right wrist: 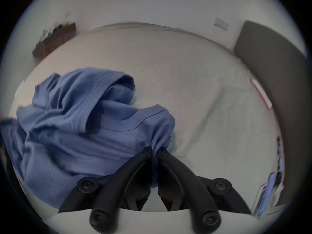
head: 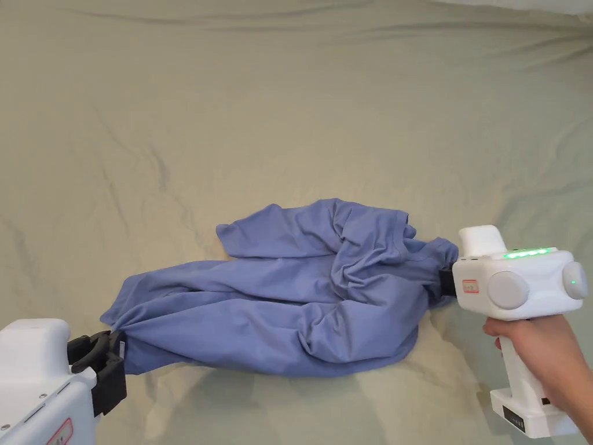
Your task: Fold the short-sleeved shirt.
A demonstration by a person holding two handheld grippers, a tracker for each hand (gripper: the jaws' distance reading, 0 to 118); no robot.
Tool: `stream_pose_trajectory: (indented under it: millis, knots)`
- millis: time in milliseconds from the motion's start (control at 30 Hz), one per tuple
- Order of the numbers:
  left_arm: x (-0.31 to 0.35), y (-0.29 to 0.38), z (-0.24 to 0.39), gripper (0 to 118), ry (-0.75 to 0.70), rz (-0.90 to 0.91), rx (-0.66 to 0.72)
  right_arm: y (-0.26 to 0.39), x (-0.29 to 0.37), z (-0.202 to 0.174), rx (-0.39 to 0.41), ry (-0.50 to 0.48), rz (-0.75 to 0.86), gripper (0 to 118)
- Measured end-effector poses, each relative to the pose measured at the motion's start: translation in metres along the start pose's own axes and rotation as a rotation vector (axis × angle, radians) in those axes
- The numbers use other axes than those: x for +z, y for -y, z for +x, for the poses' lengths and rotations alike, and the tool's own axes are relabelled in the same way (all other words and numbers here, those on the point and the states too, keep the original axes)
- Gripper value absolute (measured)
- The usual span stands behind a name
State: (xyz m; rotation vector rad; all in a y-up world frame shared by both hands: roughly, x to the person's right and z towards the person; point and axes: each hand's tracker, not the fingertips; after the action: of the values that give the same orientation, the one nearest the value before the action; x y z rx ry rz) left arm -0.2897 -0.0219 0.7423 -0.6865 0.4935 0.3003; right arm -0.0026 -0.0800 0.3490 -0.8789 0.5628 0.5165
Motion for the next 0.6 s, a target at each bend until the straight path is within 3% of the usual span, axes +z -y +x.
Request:
stream_pose_trajectory:
  millis: [33,167,400,500,600]
  knots:
    - [0.002,-0.003,-0.001,8,0.008,0.008,0.006,0.002,0.003,0.002,0.024,-0.004,0.011,9]
    - [0.021,-0.025,-0.002,8,0.037,0.104,0.013,-0.005,0.049,0.023,-0.067,0.005,0.125,9]
    - [0.067,-0.091,-0.011,8,0.015,0.332,0.023,-0.023,0.186,0.073,-0.178,0.056,0.421,9]
    - [0.092,-0.121,-0.018,8,0.011,0.422,0.048,-0.025,0.24,0.085,-0.192,0.127,0.547,9]
    - [0.119,-0.149,-0.02,8,0.0,0.521,0.059,-0.025,0.29,0.098,-0.225,0.14,0.648,9]
